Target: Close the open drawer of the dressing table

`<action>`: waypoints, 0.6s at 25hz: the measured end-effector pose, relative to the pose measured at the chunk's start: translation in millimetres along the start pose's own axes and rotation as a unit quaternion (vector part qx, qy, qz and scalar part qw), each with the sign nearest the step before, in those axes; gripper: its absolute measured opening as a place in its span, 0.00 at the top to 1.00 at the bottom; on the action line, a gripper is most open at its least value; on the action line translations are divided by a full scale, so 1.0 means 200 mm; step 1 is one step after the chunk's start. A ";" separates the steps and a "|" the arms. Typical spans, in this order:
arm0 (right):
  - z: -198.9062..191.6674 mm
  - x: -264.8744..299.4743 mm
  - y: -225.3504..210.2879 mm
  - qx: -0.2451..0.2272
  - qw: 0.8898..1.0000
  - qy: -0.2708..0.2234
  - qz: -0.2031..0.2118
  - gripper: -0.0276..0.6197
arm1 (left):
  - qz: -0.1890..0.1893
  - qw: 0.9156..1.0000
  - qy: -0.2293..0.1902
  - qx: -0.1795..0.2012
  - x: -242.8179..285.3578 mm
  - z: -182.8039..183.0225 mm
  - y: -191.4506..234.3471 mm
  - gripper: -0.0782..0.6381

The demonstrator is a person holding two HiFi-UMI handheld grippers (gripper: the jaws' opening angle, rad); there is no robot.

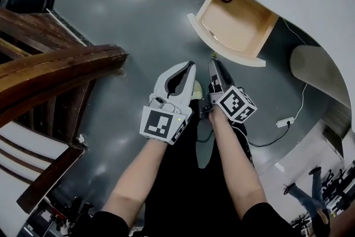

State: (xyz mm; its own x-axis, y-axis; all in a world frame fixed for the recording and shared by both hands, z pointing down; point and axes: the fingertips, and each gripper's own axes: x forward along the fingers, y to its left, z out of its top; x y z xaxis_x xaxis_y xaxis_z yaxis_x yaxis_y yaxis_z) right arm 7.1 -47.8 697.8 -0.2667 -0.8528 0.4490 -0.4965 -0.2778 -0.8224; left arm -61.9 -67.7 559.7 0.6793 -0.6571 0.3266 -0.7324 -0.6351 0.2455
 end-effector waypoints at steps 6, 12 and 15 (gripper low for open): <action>0.01 0.09 -0.05 0.035 0.999 -0.022 0.001 0.73 | -0.007 1.000 0.008 0.000 0.07 -0.05 0.04 0.88; 0.02 0.11 -0.04 0.037 0.999 -0.019 -0.002 0.77 | -0.012 1.000 0.014 -0.008 0.09 -0.08 0.07 0.88; 0.03 0.11 -0.06 0.030 0.999 -0.018 -0.002 0.78 | -0.015 1.000 0.016 -0.013 0.12 -0.12 0.07 0.88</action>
State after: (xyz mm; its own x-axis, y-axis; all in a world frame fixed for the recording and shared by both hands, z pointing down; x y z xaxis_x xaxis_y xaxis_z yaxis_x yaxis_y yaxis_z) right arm 11.5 -65.9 715.1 -0.2347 -0.8669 0.4398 -0.4463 -0.3058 -0.8410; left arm -57.0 -83.6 592.3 0.7000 -0.6238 0.3477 -0.7125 -0.6437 0.2795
